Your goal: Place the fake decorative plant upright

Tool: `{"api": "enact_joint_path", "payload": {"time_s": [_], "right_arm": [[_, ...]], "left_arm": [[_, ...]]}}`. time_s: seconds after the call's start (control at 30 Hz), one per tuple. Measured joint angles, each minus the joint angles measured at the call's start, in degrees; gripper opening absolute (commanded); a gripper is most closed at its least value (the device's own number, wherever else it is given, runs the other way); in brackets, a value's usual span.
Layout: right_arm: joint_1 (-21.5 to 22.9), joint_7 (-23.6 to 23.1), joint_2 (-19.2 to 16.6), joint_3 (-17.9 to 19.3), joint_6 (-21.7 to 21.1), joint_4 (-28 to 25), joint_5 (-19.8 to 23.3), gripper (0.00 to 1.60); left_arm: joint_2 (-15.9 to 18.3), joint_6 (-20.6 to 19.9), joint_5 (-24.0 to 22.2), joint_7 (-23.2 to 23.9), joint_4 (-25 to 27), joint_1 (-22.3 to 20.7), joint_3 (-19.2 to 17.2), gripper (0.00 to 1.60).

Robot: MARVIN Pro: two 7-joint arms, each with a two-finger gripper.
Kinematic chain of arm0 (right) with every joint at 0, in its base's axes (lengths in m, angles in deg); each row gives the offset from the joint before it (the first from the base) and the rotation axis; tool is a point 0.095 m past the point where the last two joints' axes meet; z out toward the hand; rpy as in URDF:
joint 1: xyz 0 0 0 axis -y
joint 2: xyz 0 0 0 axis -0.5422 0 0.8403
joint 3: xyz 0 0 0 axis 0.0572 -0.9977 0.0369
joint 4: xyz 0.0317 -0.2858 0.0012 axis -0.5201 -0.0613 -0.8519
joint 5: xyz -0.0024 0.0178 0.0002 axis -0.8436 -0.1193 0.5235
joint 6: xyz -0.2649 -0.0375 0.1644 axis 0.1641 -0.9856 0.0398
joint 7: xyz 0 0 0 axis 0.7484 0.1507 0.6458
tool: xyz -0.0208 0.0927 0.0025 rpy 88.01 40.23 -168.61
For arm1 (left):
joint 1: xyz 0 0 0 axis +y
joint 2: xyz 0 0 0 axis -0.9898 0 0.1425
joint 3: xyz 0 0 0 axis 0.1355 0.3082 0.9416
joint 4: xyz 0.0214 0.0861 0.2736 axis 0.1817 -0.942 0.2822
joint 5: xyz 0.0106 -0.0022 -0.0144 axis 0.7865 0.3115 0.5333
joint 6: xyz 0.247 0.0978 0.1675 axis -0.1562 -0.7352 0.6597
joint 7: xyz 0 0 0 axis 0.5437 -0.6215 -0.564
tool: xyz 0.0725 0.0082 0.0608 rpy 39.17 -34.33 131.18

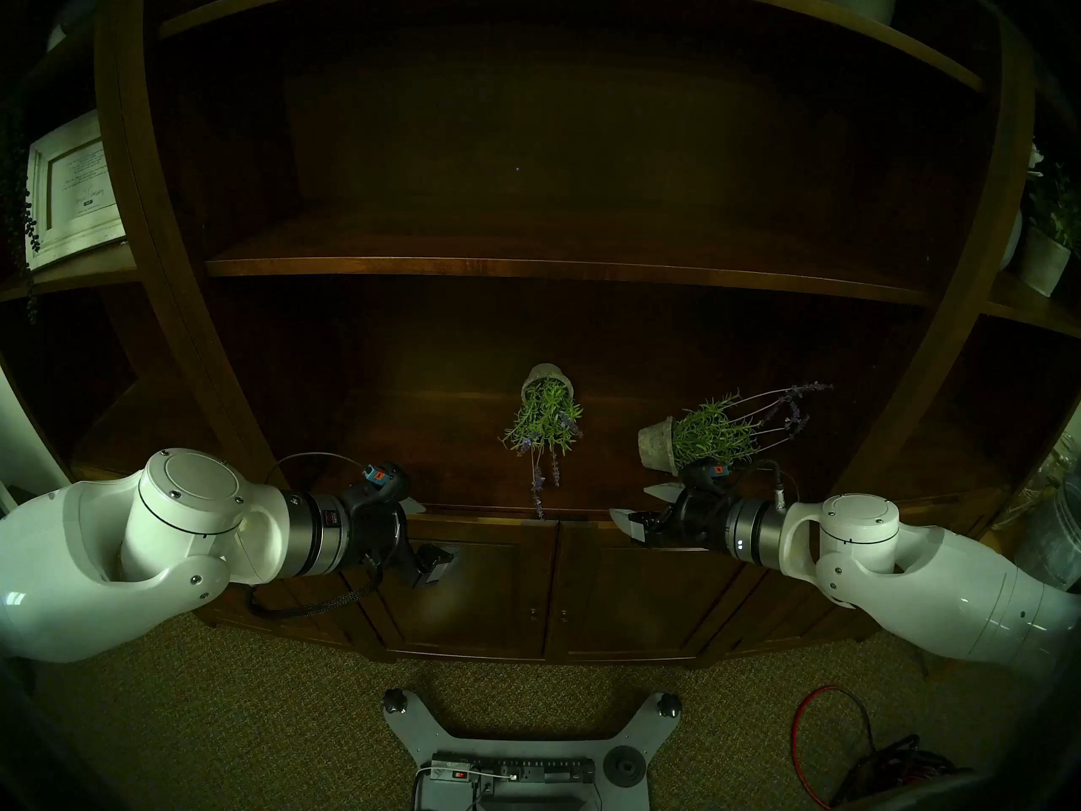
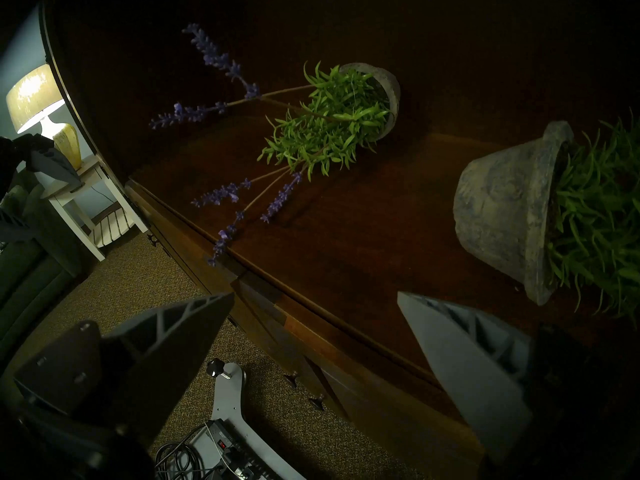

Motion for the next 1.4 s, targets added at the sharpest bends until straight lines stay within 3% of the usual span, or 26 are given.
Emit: {"api": "enact_joint_path", "payload": {"time_s": [1.13,1.4], "right_arm": [[0.0,0.3,-0.2,-0.8,-0.2,0.0,0.3,1.60],[0.1,1.3,-1.7,0.2,-0.3,-2.0,1.9,1.60]], "left_arm": [[0.0,-0.1,0.0,0.0,-0.1,0.2,0.4,1.60],[0.0,-0.1,0.0,0.0,-0.1,0.2,0.4,1.60]]}}
